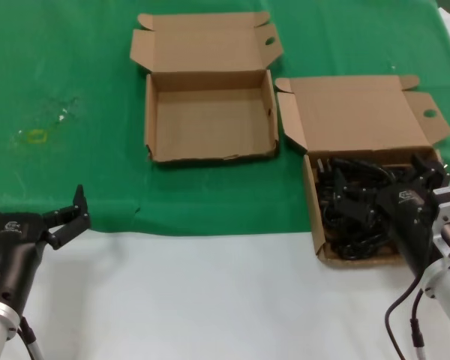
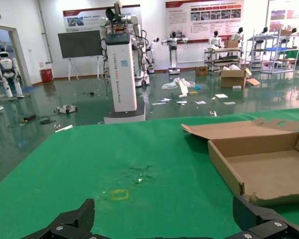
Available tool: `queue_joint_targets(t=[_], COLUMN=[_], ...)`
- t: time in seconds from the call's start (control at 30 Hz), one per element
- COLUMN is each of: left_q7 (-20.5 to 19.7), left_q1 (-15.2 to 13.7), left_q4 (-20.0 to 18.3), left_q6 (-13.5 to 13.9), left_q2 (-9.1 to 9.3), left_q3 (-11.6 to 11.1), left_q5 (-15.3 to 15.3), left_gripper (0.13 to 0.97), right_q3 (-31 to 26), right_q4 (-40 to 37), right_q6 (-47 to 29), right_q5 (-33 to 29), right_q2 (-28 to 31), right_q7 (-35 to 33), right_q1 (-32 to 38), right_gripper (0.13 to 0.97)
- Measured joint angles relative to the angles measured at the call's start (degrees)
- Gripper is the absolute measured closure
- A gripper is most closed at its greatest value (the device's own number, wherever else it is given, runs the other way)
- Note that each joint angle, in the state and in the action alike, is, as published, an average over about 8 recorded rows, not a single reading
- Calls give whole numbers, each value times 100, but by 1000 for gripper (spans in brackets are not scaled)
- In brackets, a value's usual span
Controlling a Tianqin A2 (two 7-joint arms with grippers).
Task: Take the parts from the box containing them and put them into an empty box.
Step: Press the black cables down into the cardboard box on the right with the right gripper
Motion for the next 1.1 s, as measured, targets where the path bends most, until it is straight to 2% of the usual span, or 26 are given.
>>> queue_joint_targets(t=[0.33,0.63,0.9,1.03,1.1], left_q7=[0,0,0,0,0], left_q1=[0,0,0,0,0], left_q4=[0,0,0,0,0], left_q6=[0,0,0,0,0], left_q2=[0,0,0,0,0], left_q3=[0,0,0,0,0], left_q5=[0,0,0,1,1], left_gripper=[132,172,284,284,331], right_q3=[0,-1,-13,-66,-112], right_q4=[0,-3,-85,-119,-128], right_q6=[0,-2,-104,-92,-64], right_q5=[0,-3,-84,-104,-107], right_q2=[0,-4,-125,-123,-83], right_q7=[0,-4,-136,-153,-146], right_q1=[0,2,50,89,114], right_gripper=[129,129,129,129,129])
